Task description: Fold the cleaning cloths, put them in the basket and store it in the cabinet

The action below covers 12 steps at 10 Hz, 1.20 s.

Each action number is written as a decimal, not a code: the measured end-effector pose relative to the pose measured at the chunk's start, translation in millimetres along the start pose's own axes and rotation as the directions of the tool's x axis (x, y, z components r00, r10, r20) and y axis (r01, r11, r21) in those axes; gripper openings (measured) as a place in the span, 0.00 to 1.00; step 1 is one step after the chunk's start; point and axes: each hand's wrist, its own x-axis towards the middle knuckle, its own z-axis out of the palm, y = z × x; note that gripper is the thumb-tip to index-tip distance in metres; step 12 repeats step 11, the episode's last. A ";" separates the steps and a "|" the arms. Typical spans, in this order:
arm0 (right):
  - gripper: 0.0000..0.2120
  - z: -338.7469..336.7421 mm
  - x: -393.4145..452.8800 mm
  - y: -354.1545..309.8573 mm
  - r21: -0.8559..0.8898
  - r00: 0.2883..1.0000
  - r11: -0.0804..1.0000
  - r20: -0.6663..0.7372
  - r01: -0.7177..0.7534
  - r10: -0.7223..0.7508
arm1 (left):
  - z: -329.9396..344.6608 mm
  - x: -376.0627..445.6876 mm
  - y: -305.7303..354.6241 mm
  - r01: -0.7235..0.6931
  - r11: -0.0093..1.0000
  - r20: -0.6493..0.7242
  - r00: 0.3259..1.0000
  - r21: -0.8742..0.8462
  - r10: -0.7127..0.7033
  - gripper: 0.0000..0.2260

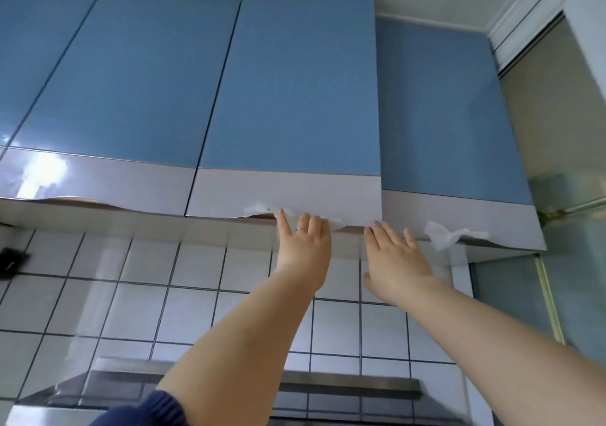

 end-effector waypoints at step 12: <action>0.38 24.1 36.0 -4.4 0.268 0.999 0.963 0.003 -0.040 0.041 | 27.0 24.1 -11.3 -0.061 0.975 -0.039 0.998 -0.216 0.054 0.35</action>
